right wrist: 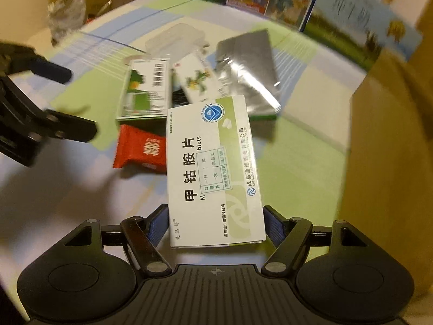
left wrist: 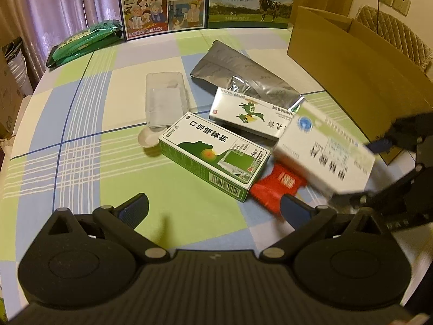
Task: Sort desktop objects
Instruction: 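Grasp the white-green medicine box with the right tool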
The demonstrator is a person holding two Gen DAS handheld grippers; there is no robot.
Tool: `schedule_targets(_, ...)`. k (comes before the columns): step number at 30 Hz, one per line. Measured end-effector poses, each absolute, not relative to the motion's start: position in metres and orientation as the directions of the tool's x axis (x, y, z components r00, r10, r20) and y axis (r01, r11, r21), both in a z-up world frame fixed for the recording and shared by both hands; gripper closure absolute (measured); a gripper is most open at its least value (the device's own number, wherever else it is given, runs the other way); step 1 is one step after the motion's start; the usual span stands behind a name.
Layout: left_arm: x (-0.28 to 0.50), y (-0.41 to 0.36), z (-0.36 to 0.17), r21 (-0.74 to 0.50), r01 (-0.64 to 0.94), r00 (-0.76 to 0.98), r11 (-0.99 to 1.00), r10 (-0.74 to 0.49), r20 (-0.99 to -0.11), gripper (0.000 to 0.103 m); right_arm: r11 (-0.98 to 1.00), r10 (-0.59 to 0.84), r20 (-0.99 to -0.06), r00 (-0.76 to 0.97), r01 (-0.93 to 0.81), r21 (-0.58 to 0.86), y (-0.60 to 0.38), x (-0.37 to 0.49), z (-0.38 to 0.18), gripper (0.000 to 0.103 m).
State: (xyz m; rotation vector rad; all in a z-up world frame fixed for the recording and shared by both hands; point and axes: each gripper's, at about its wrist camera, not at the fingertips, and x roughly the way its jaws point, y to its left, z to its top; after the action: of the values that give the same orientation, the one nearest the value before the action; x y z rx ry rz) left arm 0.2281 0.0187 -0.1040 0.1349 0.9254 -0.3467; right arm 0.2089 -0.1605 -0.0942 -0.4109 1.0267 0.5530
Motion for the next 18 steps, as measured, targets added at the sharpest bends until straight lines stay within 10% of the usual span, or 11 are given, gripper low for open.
schedule_targets(5, 0.220, 0.019, -0.102, -0.043, 0.373, 0.547, 0.927, -0.257, -0.797, 0.001, 0.839, 0.340, -0.874, 0.346, -0.531, 0.116, -0.171, 0.202, -0.089, 0.033)
schedule_targets(18, 0.223, -0.029, -0.128, -0.125, 0.335, 0.463, 0.934, -0.279, -0.841, 0.022, 0.911, 0.229, -0.808, 0.543, -0.412, -0.019, -0.189, 0.183, -0.095, 0.033)
